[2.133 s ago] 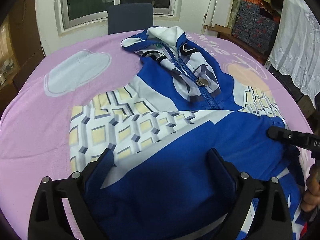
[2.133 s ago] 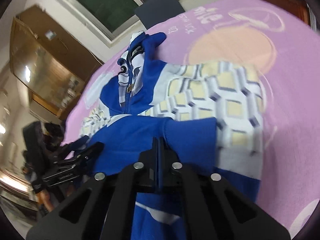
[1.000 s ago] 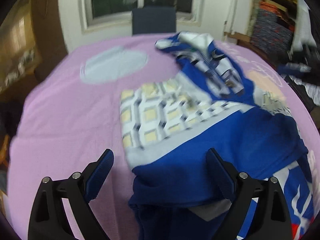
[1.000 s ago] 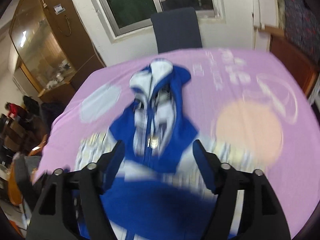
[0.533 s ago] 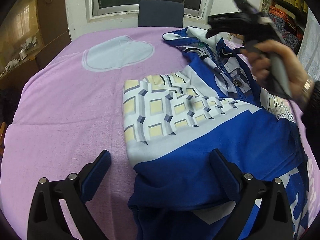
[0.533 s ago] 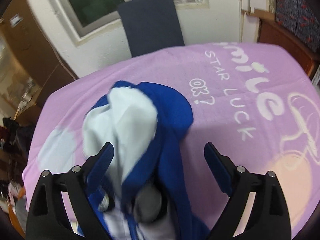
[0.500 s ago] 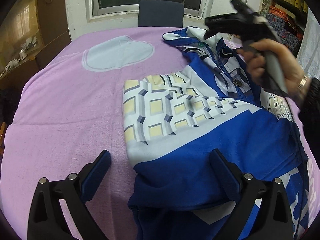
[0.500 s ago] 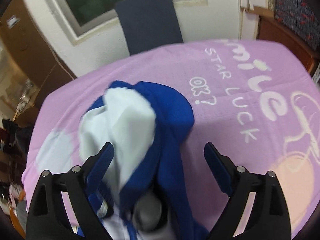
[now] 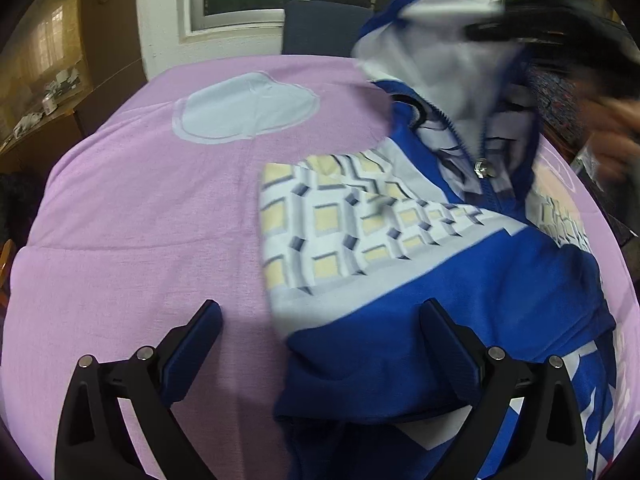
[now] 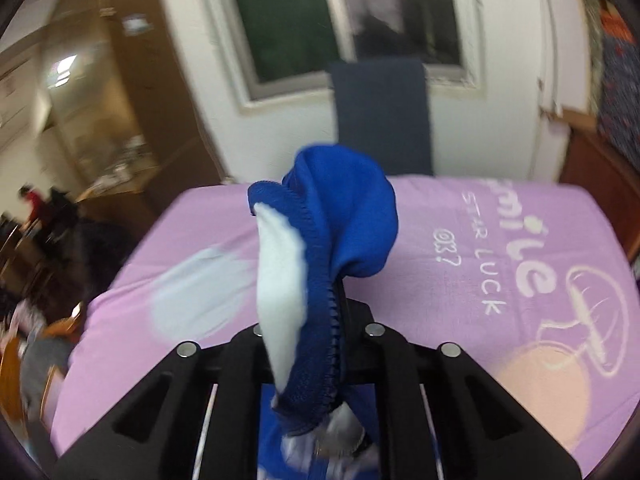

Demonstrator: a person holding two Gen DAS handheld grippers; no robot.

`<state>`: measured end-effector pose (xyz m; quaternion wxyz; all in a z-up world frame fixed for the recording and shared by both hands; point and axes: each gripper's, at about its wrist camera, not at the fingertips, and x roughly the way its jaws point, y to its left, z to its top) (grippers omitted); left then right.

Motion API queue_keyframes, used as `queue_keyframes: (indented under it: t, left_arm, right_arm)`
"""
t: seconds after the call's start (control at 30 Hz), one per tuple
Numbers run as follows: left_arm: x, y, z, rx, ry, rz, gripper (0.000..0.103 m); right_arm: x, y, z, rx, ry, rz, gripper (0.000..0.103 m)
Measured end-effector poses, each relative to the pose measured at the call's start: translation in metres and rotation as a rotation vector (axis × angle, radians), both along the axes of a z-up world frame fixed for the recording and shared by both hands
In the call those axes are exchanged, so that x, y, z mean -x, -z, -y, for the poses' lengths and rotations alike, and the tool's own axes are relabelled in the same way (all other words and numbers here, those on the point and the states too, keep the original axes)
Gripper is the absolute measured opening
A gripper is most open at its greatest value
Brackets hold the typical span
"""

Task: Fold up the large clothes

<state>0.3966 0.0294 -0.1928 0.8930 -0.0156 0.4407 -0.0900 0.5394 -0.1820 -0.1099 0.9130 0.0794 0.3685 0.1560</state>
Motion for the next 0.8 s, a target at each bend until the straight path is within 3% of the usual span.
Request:
queue_keyframes:
  t: [0.17,0.3,0.37,0.4,0.43,0.6,0.8]
  left_arm:
    - [0.005,-0.017,-0.021,0.034,-0.045,0.061,0.1]
    - [0.022,-0.033,-0.034,0.079,-0.062,0.108,0.1]
    - [0.036,-0.035,-0.037,0.108,-0.057,0.11,0.1]
    - [0.048,-0.033,-0.037,0.129,-0.046,0.101,0.1]
    - [0.057,-0.031,-0.035,0.14,-0.033,0.093,0.1]
    - [0.098,-0.023,-0.012,0.085,0.042,0.069,0.099]
    - [0.129,-0.024,-0.009,0.07,0.079,0.038,0.099]
  right_arm:
    - [0.108,-0.034,0.001,0.054,-0.125,0.067,0.011]
    - [0.202,-0.012,0.001,0.137,-0.232,0.025,0.015]
    - [0.241,0.017,0.006,0.203,-0.233,-0.029,0.03]
    - [0.257,0.03,0.009,0.227,-0.213,-0.048,0.045]
    - [0.27,0.039,0.013,0.227,-0.2,-0.06,0.053]
    - [0.31,0.063,0.033,0.073,-0.144,-0.097,0.061]
    - [0.335,0.057,0.073,-0.263,-0.042,-0.093,0.075]
